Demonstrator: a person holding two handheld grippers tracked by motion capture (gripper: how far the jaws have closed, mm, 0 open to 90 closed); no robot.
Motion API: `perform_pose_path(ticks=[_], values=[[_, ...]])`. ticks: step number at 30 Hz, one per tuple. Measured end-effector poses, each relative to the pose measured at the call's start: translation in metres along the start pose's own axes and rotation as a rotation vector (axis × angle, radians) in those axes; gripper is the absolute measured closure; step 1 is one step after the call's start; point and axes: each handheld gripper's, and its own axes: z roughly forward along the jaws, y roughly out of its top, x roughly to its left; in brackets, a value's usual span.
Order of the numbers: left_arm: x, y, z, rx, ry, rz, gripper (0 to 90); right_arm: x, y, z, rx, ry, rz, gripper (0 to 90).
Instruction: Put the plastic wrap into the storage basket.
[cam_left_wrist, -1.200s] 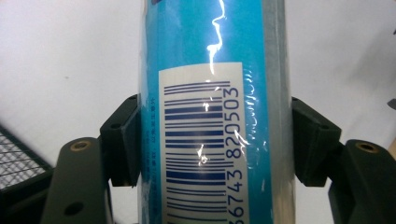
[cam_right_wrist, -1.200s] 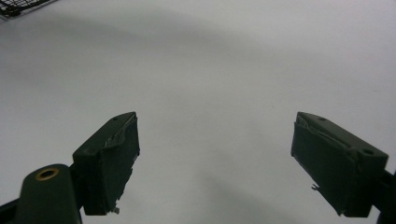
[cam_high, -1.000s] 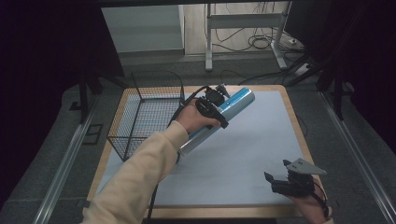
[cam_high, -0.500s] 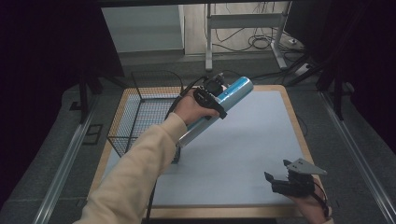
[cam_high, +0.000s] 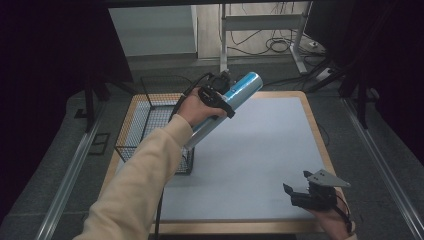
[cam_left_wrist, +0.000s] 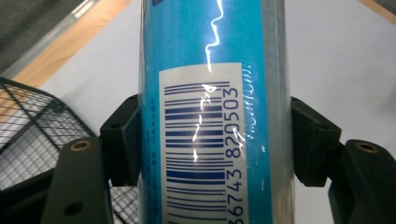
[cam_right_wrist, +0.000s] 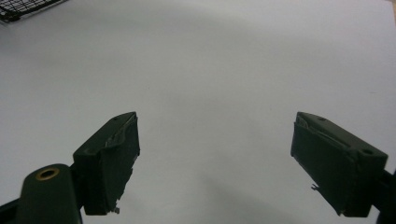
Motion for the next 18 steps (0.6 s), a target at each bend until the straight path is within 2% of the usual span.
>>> perform_pose_path(ticks=[7, 10, 13, 18], values=[[0.013, -0.002, -0.004, -0.018, 0.018, -0.028, 31.8, 0.000, 0.001, -0.001, -0.005, -0.007, 0.003, 15.8], [0.020, -0.002, -0.006, -0.014, 0.016, -0.026, 31.8, 0.000, 0.001, 0.000, -0.007, -0.009, 0.002, 15.8], [0.026, -0.002, -0.006, -0.015, 0.035, -0.035, 31.8, 0.000, 0.001, 0.000, -0.007, -0.010, 0.000, 15.8], [0.039, -0.004, -0.005, -0.028, 0.044, -0.059, 31.9, 0.000, 0.000, 0.000, -0.006, -0.013, 0.002, 15.8]])
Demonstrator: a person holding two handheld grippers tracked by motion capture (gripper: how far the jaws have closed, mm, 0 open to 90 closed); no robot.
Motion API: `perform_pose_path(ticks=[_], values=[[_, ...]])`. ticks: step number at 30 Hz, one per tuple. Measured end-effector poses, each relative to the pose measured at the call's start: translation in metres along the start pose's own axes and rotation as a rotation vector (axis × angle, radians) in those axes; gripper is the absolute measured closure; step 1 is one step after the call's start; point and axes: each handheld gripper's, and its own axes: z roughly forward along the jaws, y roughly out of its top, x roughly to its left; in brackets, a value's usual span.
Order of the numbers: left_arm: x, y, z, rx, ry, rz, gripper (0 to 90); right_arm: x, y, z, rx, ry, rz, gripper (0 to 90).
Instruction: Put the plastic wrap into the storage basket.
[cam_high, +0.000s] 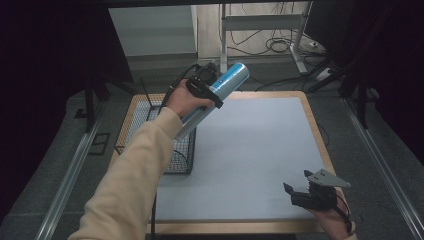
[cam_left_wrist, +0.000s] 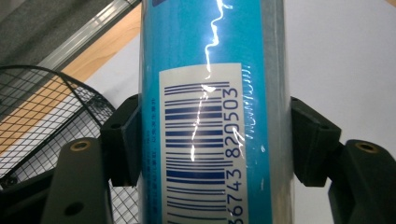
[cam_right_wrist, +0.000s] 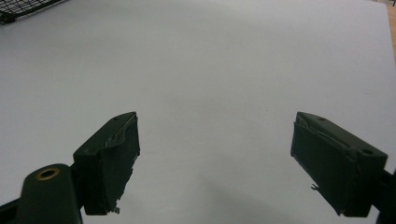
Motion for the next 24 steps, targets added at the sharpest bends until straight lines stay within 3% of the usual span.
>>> perform_pose_path(ticks=[6, 15, 24], values=[[0.013, -0.003, 0.005, 0.029, 0.029, -0.029, 31.8, -0.001, 0.000, 0.001, 0.004, 0.000, -0.003, 15.8], [0.031, -0.008, 0.009, 0.033, 0.046, -0.048, 31.8, 0.000, 0.000, 0.001, 0.006, -0.003, -0.002, 15.8], [0.051, -0.013, 0.020, 0.035, 0.111, -0.069, 31.8, -0.001, -0.001, 0.001, 0.009, -0.010, -0.002, 15.9]])
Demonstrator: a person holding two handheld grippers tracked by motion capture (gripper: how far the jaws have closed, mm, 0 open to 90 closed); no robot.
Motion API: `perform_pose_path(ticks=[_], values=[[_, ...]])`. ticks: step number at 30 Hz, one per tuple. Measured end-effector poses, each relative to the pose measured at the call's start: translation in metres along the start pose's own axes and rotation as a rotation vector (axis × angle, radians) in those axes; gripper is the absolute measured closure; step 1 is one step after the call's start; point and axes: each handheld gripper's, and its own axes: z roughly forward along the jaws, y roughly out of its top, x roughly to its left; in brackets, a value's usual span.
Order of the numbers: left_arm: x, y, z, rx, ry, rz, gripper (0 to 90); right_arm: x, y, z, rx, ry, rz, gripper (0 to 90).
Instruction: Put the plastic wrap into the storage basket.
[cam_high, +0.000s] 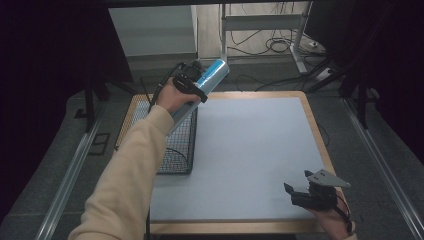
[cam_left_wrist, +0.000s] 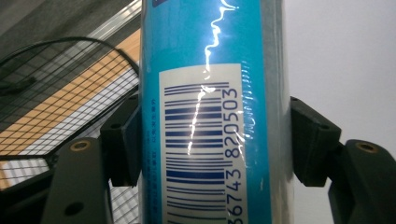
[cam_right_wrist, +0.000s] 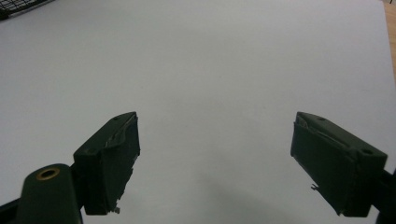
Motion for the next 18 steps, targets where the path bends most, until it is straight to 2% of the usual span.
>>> perform_pose_path(ticks=[7, 11, 18], values=[[0.018, -0.008, 0.020, 0.026, 0.022, -0.016, 31.9, -0.001, -0.001, 0.000, 0.000, 0.000, 0.007, 15.9], [0.024, -0.012, 0.030, 0.039, 0.041, -0.022, 31.9, -0.001, -0.001, 0.001, 0.006, 0.000, 0.006, 15.9], [0.032, -0.019, 0.047, 0.075, 0.040, -0.031, 31.9, -0.001, -0.001, 0.002, 0.008, -0.001, 0.012, 15.9]])
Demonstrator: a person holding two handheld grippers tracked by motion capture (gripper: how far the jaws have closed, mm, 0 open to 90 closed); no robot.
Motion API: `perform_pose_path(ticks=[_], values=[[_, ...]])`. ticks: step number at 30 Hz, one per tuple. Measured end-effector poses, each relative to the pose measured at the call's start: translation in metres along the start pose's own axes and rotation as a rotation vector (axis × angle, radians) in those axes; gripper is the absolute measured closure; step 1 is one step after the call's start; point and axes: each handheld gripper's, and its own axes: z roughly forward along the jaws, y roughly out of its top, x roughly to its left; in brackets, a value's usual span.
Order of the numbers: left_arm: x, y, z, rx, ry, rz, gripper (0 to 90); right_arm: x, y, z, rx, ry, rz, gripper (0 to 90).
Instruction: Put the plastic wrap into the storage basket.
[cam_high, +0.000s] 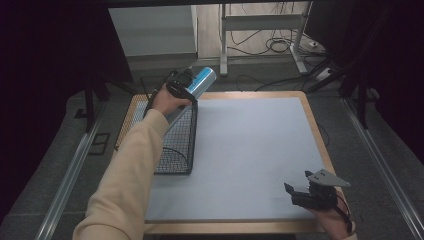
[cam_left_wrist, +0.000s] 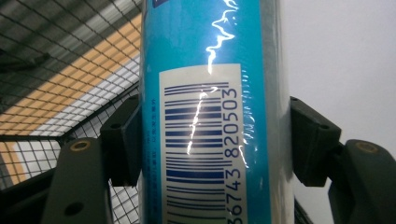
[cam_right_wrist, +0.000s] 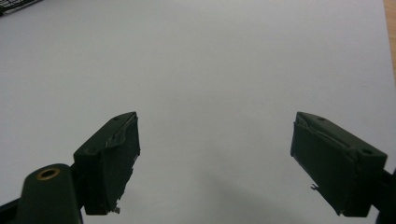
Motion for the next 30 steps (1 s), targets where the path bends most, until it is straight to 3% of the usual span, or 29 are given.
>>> perform_pose_path(ticks=[3, 10, 13, 21, 25, 30], values=[[0.001, -0.002, 0.007, 0.022, 0.016, 0.019, 31.9, 0.000, 0.000, 0.000, -0.002, 0.002, -0.001, 15.9], [0.006, -0.007, 0.019, 0.033, 0.024, -0.012, 31.8, 0.000, 0.000, 0.000, -0.001, -0.003, -0.003, 15.9], [0.007, -0.008, 0.021, 0.048, 0.029, 0.007, 31.8, 0.000, -0.001, 0.000, 0.002, -0.004, -0.003, 15.9], [0.011, -0.014, 0.031, 0.059, 0.037, -0.037, 31.8, 0.000, 0.000, 0.001, 0.004, -0.004, -0.008, 15.9], [0.012, -0.018, 0.039, 0.078, 0.060, -0.038, 31.8, 0.000, -0.001, 0.001, 0.004, -0.004, -0.008, 15.9], [0.013, -0.019, 0.043, 0.080, 0.059, -0.035, 31.8, 0.000, -0.001, 0.001, 0.008, -0.004, -0.010, 15.9]])
